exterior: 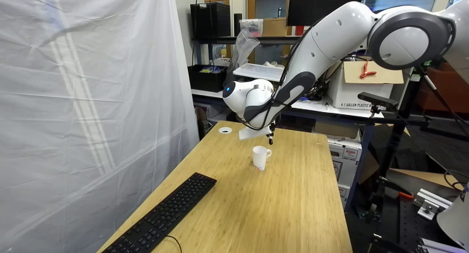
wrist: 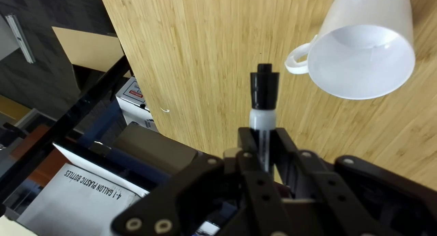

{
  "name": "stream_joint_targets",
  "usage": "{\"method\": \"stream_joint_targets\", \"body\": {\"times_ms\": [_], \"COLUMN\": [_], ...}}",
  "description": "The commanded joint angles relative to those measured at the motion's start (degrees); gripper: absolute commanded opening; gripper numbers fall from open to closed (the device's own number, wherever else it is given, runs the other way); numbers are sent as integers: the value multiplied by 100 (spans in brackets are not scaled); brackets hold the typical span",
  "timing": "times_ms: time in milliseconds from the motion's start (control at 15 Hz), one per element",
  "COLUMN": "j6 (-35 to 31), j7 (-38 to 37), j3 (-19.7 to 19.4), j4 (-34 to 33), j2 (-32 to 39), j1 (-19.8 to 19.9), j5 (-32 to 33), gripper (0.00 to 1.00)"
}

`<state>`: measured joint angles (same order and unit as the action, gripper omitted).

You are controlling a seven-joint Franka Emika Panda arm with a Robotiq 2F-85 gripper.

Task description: Place the black marker inside the white mug

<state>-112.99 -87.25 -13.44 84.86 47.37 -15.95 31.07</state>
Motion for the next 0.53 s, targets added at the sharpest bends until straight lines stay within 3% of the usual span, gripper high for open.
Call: {"method": "stream_joint_targets", "body": {"times_ms": [0,467], "j6": [190,231], "j7": [109,246], "j3": [37,26], "j4": [-376,-714], "j2": [214,411], "j1": [39,34], "j5": [111,74], "gripper": [5,5]}}
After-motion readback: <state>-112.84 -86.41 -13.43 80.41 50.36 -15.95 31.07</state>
